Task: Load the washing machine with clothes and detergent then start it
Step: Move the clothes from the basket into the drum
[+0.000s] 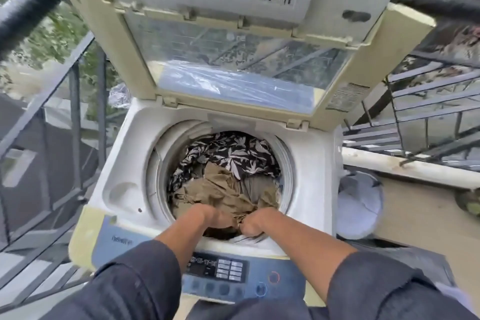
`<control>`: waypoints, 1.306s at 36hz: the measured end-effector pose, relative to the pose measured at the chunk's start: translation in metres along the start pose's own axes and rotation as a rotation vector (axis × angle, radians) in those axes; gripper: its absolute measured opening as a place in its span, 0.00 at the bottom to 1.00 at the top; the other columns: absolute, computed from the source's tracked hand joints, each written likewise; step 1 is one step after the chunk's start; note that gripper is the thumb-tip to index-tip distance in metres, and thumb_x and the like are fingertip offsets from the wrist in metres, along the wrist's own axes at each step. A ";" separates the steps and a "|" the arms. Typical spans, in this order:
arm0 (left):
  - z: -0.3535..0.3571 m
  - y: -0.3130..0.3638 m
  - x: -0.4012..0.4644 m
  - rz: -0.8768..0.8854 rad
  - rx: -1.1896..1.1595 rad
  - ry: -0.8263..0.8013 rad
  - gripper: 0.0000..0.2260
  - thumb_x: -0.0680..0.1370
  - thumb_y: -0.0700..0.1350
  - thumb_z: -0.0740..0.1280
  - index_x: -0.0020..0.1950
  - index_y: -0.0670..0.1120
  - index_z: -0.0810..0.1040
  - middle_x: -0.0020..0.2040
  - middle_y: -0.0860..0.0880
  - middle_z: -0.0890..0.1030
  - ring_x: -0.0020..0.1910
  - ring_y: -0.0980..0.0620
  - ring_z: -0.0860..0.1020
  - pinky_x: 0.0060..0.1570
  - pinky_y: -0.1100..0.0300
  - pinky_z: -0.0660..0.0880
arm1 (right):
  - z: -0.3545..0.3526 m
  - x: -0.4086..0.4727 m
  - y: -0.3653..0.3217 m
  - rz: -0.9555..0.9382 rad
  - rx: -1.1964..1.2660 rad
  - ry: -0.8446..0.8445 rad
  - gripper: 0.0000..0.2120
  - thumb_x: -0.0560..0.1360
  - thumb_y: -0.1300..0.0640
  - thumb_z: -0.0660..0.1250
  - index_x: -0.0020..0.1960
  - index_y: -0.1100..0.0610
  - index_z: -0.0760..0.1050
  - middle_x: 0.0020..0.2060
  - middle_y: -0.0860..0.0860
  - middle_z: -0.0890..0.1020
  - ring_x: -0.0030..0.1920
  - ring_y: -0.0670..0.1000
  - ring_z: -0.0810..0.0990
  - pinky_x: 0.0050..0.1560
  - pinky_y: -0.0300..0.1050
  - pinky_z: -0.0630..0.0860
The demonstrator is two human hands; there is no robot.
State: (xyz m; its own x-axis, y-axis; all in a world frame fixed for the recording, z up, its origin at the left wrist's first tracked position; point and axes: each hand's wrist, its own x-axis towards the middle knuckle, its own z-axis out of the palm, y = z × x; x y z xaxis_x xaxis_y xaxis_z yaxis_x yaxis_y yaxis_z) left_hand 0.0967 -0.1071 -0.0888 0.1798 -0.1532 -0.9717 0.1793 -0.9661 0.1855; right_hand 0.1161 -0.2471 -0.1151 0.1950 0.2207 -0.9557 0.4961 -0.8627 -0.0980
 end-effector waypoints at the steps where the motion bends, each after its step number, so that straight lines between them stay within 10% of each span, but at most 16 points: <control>1: 0.002 -0.003 0.005 -0.002 0.001 -0.017 0.23 0.89 0.53 0.50 0.79 0.42 0.68 0.78 0.41 0.71 0.75 0.41 0.71 0.73 0.51 0.67 | 0.003 0.003 0.001 0.000 -0.012 -0.010 0.29 0.82 0.47 0.48 0.79 0.56 0.66 0.79 0.57 0.67 0.77 0.62 0.68 0.75 0.64 0.67; 10: -0.011 -0.002 -0.031 0.016 0.076 0.057 0.24 0.89 0.56 0.53 0.83 0.48 0.65 0.82 0.48 0.66 0.80 0.44 0.66 0.79 0.48 0.62 | 0.002 -0.036 0.004 -0.091 0.104 0.272 0.25 0.83 0.43 0.54 0.71 0.57 0.75 0.71 0.59 0.77 0.67 0.62 0.77 0.63 0.56 0.77; 14: -0.024 0.002 -0.051 0.079 -0.109 0.127 0.18 0.88 0.51 0.59 0.78 0.52 0.70 0.75 0.45 0.76 0.64 0.44 0.82 0.51 0.55 0.84 | -0.003 -0.065 0.012 -0.181 0.220 0.333 0.20 0.84 0.44 0.58 0.68 0.56 0.75 0.66 0.56 0.79 0.63 0.60 0.78 0.59 0.53 0.77; 18: -0.031 0.013 -0.061 0.242 -0.159 0.363 0.09 0.86 0.49 0.62 0.60 0.49 0.80 0.56 0.46 0.84 0.51 0.49 0.85 0.36 0.68 0.78 | 0.001 -0.099 0.024 -0.221 0.344 0.450 0.17 0.83 0.43 0.60 0.65 0.52 0.75 0.60 0.53 0.81 0.56 0.56 0.81 0.58 0.57 0.80; 22: -0.030 0.038 -0.083 0.373 -0.223 0.629 0.09 0.86 0.54 0.62 0.50 0.55 0.79 0.50 0.54 0.82 0.48 0.57 0.81 0.52 0.55 0.81 | 0.007 -0.142 0.041 -0.254 0.427 0.629 0.15 0.83 0.45 0.61 0.64 0.52 0.75 0.59 0.54 0.82 0.57 0.57 0.80 0.57 0.54 0.78; 32: -0.024 0.130 -0.132 0.609 -0.226 0.846 0.07 0.84 0.53 0.66 0.58 0.55 0.82 0.52 0.58 0.86 0.49 0.60 0.83 0.54 0.52 0.81 | 0.040 -0.209 0.109 -0.170 0.817 0.995 0.09 0.80 0.45 0.66 0.56 0.46 0.80 0.49 0.46 0.85 0.49 0.50 0.83 0.52 0.51 0.81; 47: -0.049 0.294 -0.098 0.758 -0.213 0.768 0.04 0.83 0.50 0.68 0.55 0.56 0.83 0.46 0.56 0.86 0.47 0.56 0.84 0.49 0.58 0.81 | 0.092 -0.209 0.262 0.051 1.116 1.206 0.09 0.77 0.43 0.66 0.53 0.44 0.81 0.44 0.40 0.85 0.47 0.44 0.83 0.51 0.49 0.82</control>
State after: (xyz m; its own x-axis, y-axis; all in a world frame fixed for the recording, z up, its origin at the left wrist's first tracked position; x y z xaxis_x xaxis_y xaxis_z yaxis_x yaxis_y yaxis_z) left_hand 0.1790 -0.3658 0.0685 0.8545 -0.4502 -0.2590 -0.0818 -0.6092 0.7888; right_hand 0.1271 -0.5613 0.0331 0.9626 -0.0724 -0.2611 -0.2451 -0.6434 -0.7253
